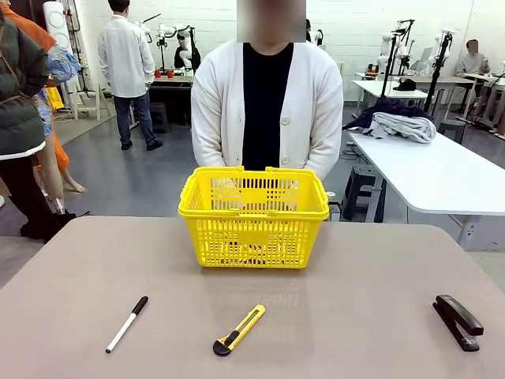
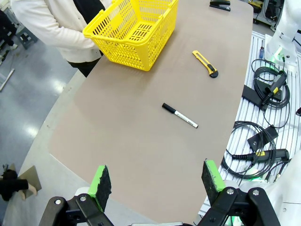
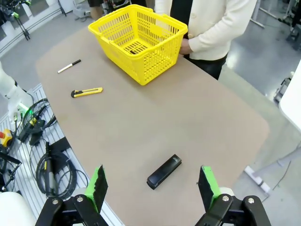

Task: Place the items the person wants into the basket.
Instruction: Pick up the item the person points to and place it in the Market Basket.

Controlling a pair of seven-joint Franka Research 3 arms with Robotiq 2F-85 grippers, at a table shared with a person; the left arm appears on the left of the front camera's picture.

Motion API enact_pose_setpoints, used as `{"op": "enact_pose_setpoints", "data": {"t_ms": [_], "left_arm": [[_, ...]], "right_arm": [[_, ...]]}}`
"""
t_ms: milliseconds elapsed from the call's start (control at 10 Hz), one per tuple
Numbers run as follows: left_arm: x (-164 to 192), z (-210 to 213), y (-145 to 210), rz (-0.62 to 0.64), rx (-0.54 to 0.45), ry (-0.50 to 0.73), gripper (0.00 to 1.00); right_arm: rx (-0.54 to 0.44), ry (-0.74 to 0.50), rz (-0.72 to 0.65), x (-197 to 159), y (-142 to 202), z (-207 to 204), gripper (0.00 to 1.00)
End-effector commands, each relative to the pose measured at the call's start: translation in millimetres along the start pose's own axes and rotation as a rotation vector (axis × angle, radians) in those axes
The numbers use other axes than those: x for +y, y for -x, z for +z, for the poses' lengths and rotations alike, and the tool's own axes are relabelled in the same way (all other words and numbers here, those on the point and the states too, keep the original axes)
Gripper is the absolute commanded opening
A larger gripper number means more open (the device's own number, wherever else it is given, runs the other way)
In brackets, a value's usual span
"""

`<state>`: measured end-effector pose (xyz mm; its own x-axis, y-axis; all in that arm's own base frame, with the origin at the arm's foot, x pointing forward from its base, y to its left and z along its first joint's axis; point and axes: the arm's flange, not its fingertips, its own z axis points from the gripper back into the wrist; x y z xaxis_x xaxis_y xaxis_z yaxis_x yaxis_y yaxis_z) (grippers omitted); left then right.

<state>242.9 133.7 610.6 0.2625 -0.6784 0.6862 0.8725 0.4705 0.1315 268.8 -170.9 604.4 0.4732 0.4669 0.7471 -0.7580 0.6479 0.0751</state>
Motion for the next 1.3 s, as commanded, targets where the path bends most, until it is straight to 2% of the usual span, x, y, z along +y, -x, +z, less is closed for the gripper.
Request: {"op": "enact_pose_setpoints", "data": {"t_ms": [0,1200], "left_arm": [[0.1,-0.8,-1.2,0.013,0.012,-0.008,1.00],[0.1,-0.8,-1.2,0.013,0.012,-0.008,1.00]], "right_arm": [[-0.005,-0.009,-0.001,-0.2,-0.8,-0.2,1.00],[-0.005,-0.009,-0.001,-0.2,-0.8,-0.2,1.00]]}}
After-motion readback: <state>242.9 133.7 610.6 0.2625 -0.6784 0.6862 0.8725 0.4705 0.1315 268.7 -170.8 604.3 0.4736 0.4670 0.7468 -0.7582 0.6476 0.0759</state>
